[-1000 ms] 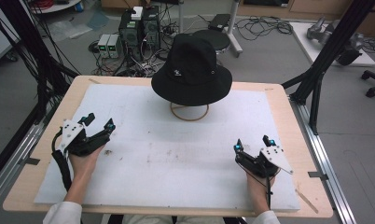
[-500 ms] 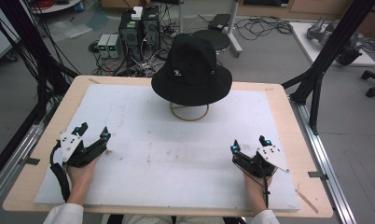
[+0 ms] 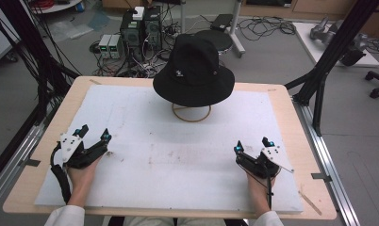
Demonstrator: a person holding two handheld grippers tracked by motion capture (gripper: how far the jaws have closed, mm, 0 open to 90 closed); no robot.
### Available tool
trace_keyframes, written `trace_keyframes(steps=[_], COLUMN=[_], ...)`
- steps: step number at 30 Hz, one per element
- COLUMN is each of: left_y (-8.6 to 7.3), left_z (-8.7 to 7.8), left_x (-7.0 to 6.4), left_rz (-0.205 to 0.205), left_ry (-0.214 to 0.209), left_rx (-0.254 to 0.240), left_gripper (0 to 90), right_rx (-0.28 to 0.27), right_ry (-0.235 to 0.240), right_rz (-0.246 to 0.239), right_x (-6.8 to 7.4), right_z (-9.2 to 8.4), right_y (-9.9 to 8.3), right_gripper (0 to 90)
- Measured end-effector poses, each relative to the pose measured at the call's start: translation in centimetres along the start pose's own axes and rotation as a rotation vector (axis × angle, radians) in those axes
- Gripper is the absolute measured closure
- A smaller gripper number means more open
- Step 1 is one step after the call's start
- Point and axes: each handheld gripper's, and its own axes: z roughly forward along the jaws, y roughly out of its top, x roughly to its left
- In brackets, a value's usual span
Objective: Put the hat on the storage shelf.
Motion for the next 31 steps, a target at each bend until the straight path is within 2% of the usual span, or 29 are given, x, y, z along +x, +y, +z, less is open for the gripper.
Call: trace_keyframes(steps=[17,31], left_y=[-0.17,-0.28], left_z=[0.1,0.24], left_x=[0.0,-0.18], left_rz=[-0.021,-0.013], left_ry=[-0.011,-0.021], left_rx=[0.012,0.02], left_gripper=[25.5,25.5], right_rx=[0.002,0.007], right_ry=[0.003,0.004], right_rz=[-0.002,0.001], right_x=[-0.1,-0.11], right_z=[0.07,0.11], right_y=[-0.05,-0.08], right_gripper=[6.5,6.5])
